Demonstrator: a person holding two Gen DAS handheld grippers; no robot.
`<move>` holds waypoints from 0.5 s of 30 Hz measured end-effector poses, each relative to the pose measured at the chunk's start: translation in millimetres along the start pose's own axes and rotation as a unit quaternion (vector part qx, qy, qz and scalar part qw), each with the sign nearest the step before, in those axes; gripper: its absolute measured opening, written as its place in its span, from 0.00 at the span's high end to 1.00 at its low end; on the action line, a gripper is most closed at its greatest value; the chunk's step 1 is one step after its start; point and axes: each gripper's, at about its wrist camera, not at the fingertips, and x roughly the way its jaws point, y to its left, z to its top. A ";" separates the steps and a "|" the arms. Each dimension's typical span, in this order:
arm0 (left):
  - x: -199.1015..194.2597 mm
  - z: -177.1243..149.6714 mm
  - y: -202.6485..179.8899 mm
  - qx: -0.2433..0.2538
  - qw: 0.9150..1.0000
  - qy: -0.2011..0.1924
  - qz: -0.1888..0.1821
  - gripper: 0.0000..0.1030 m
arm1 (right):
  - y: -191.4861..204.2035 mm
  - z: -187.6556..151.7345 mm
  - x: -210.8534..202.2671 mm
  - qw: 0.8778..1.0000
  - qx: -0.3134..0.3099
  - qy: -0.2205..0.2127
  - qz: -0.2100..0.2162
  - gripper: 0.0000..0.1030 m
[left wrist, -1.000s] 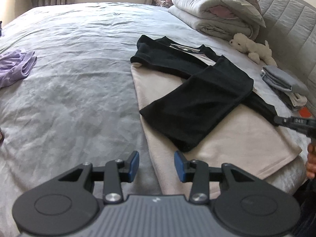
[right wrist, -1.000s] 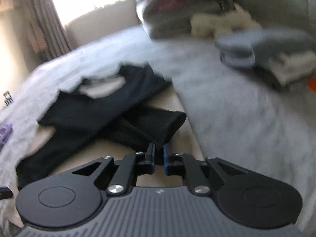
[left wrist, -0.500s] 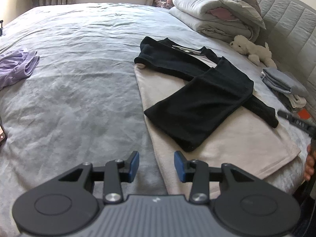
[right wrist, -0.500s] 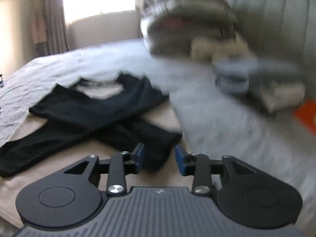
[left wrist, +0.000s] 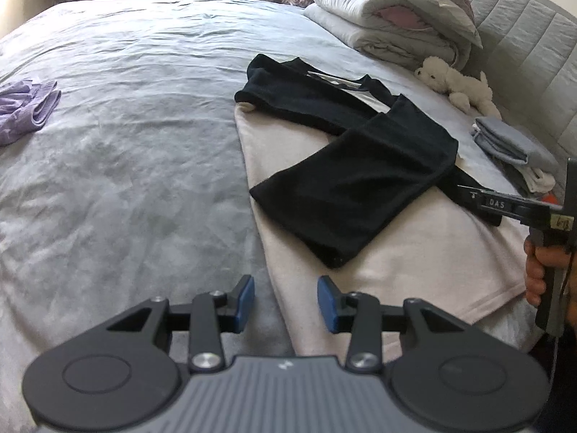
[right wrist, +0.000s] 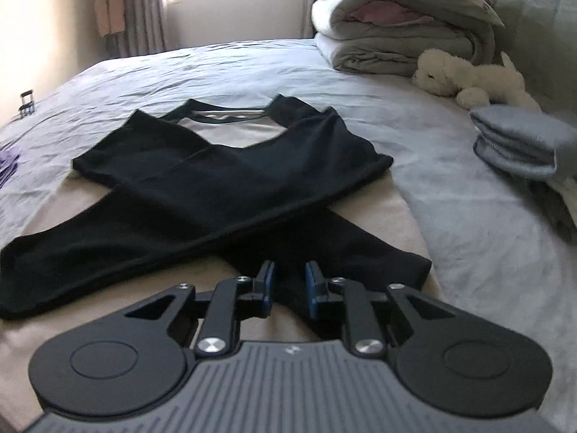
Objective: Fold clothes
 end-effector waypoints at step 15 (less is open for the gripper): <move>1.1 -5.6 4.4 -0.014 1.000 0.014 -0.016 0.89 | 18.1 -11.8 0.4 0.998 -0.054 0.001 -0.020 0.76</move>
